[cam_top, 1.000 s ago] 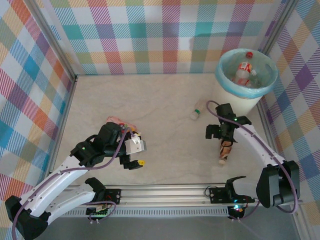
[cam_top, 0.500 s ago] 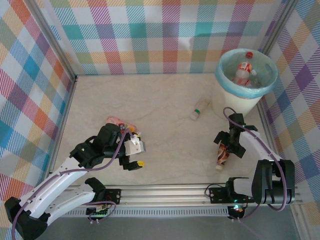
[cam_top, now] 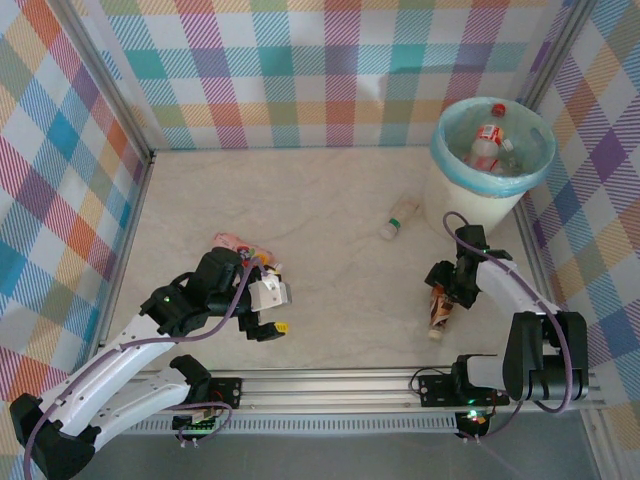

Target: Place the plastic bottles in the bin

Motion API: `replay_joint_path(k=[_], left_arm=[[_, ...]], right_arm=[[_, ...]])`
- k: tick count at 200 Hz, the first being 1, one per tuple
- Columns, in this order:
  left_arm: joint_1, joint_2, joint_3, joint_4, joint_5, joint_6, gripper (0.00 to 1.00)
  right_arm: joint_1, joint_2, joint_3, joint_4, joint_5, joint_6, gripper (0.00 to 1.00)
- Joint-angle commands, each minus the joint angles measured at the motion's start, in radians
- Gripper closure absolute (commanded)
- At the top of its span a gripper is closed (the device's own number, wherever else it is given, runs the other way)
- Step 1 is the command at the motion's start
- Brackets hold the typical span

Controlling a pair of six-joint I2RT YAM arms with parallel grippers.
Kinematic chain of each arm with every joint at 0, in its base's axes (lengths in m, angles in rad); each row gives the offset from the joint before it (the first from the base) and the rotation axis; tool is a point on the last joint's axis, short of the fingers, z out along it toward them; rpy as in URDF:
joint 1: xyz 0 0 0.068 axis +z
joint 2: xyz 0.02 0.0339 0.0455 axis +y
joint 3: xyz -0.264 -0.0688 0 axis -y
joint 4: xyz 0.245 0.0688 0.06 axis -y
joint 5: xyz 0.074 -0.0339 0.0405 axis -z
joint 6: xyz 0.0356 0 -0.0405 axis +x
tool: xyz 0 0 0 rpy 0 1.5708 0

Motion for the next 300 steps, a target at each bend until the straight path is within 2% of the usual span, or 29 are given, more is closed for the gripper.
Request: replay_joint_path(k=[1,32,71,104,130,161,194,223,237,264,300], left_arm=[[-0.016,-0.003,0.009,0.029,0.009,-0.020,0.06],[-0.016,0.000,0.019,0.029,0.004,-0.028,0.06],[-0.016,0.001,0.050,0.079,0.013,-0.072,0.07],[-0.016,0.040,0.125,0.185,0.016,-0.188,0.08],[-0.016,0.127,0.219,0.259,0.038,-0.275,0.09],[-0.016,0.240,0.335,0.298,0.047,-0.334,0.11],[-0.016,0.316,0.392,0.335,0.043,-0.378,0.12],[-0.016,0.345,0.397,0.357,0.037,-0.408,0.12],[-0.017,0.347,0.389,0.357,0.033,-0.413,0.12],[-0.016,0.346,0.375,0.392,0.014,-0.406,0.12],[-0.016,0.345,0.370,0.374,-0.006,-0.370,0.11]], right_arm=[[-0.006,0.014,0.009,0.005,-0.047,-0.039,0.31],[-0.007,-0.007,0.023,-0.005,-0.054,-0.072,0.39],[0.006,-0.134,0.099,-0.049,-0.050,-0.127,0.41],[0.047,-0.270,0.254,-0.027,-0.013,-0.184,0.44],[0.068,-0.277,0.465,0.012,0.060,-0.273,0.45],[0.067,-0.209,0.708,0.109,0.167,-0.419,0.44],[0.067,-0.090,0.857,0.270,0.271,-0.581,0.43],[0.073,0.020,0.937,0.369,0.303,-0.568,0.44],[0.104,0.075,0.994,0.384,0.358,-0.556,0.44],[0.180,0.189,1.065,0.487,0.492,-0.688,0.44],[0.194,0.314,1.091,0.589,0.543,-0.768,0.40]])
